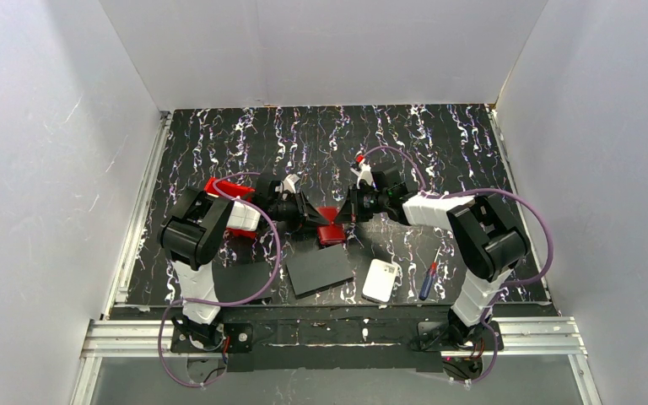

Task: Put the credit cards into the card holder
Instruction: Close the card holder at the center of the board, then move the card holder to the center of the board.

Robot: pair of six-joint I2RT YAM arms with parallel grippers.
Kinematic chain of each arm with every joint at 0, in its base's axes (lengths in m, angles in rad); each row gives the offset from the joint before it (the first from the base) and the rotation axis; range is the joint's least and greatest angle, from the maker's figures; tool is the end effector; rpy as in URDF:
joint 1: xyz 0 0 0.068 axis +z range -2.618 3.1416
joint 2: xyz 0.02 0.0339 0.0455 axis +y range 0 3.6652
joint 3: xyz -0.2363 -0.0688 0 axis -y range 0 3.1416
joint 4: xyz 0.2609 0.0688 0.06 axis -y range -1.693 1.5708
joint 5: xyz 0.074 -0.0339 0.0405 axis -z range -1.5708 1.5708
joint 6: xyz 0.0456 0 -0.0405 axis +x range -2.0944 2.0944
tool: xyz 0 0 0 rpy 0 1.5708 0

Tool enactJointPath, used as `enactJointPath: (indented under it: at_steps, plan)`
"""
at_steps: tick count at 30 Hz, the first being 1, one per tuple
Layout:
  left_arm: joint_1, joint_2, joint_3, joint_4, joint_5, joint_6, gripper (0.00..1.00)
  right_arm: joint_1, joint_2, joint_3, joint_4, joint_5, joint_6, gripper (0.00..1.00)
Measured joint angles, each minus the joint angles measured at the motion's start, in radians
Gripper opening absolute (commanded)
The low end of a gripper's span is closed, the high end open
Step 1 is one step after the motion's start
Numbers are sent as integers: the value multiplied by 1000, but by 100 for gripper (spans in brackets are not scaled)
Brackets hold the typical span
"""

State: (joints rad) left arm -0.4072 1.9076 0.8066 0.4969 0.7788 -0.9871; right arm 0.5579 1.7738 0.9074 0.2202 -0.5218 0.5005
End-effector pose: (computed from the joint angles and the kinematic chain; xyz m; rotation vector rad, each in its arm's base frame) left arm 0.3154 -0.1709 0.0706 -0.1910 2.4498 -1.5653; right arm 0.3044 0.2167 0.1166 -0.3796 2.3379 1.1317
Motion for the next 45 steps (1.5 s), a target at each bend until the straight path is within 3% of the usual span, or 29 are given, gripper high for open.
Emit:
enactJointPath:
  at_steps: [11,21,27,34,40,45]
  plan:
    - [13,4,0,-1,5,0,0,-1,57,84,-80,-48,-52,1]
    - [24,21,0,11,26,0,0,3,155,292,-372,-76,-143,1]
    - [29,32,0,13,34,2,0,31,214,414,-544,-24,-184,1]
    - [29,34,-2,8,31,23,0,87,247,454,-585,75,-145,1]
    - [39,35,-4,8,37,27,0,91,210,428,-538,77,-121,30]
    - [35,34,6,11,39,12,0,85,177,436,-554,75,-135,45]
